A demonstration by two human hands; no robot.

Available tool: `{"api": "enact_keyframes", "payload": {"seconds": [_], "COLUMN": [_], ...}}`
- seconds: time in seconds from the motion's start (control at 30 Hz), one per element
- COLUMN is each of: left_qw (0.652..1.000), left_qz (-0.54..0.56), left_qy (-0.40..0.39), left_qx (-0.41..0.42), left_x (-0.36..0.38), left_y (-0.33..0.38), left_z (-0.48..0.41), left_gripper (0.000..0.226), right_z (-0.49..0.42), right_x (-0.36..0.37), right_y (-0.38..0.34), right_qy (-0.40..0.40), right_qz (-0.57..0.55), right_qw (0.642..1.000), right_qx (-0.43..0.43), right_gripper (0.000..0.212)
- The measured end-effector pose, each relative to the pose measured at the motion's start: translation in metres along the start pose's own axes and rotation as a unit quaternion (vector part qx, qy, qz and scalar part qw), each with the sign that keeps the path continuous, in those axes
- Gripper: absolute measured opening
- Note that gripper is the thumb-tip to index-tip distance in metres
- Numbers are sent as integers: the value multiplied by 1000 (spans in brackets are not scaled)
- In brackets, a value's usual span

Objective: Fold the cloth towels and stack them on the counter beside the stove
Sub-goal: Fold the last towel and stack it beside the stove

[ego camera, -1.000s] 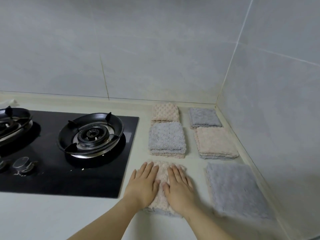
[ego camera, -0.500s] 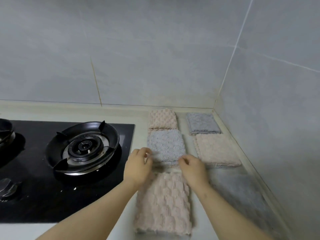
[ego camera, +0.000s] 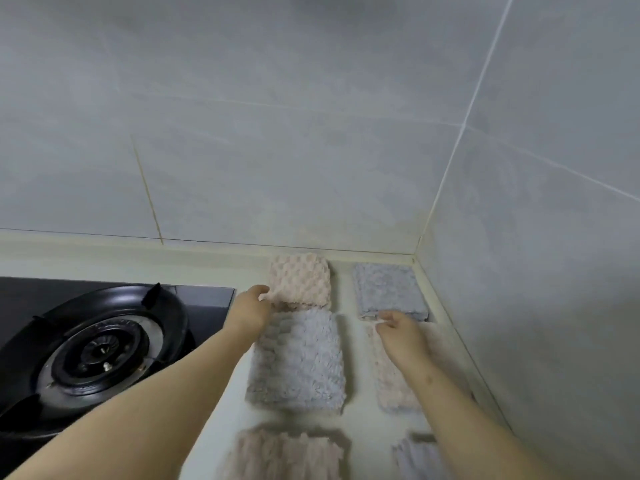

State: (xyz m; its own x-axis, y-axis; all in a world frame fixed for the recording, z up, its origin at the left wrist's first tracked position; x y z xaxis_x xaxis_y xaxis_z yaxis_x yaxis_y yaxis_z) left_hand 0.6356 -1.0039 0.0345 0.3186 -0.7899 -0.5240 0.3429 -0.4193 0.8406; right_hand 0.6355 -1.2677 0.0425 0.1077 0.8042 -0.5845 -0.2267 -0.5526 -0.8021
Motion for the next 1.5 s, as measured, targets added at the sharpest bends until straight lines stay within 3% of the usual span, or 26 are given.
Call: {"api": "enact_keyframes", "payload": {"seconds": [0.2,0.4,0.47,0.7,0.87,1.0,1.17,1.33,1.5], "left_qw": [997,996,997,994,989,990,995,997,987], "left_qz": [-67,32,7,-90,-124,-136,-91,-62,-22], "left_qy": [15,-59,-62,-68,-75,-34,-4,-33,-112], "left_qx": [27,-55,-54,-12,10,24,27,-28,-112], "left_x": [27,60,71,102,106,82,38,9,17], "left_y": [21,8,1,24,29,32,19,-8,-32], "left_z": [-60,-90,-98,-93,-92,-77,-38,3,45], "left_gripper": [46,60,66,56,55,57,55,70,90], "right_z": [-66,-108,-118,-128,-122,-107,-67,-30,-4], "right_x": [3,2,4,7,5,-1,-7,-11,-15], "right_y": [0,4,6,7,9,5,1,13,22], "right_qy": [29,76,82,103,83,77,52,40,37], "right_qz": [37,67,78,102,84,86,122,154,145], "right_qw": [999,995,994,989,993,993,990,986,987], "right_qx": [-12,-1,3,10,0,-22,-54,-59,-55], "right_gripper": [39,38,37,36,38,40,39,39,40]}}
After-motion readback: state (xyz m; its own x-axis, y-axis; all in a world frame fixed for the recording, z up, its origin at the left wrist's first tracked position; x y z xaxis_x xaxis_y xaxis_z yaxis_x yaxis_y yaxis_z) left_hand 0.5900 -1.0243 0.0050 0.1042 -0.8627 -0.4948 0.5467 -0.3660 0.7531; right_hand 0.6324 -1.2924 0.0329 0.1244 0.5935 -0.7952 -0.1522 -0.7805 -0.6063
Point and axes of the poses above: each hand's wrist, its own z-axis away from the middle knuckle, its own x-axis out of the palm, y = z × x, the point moved 5 cm from there along -z, towards the middle knuckle, and after that the axes turned 6 degrees about y, right-handed, at the moved point
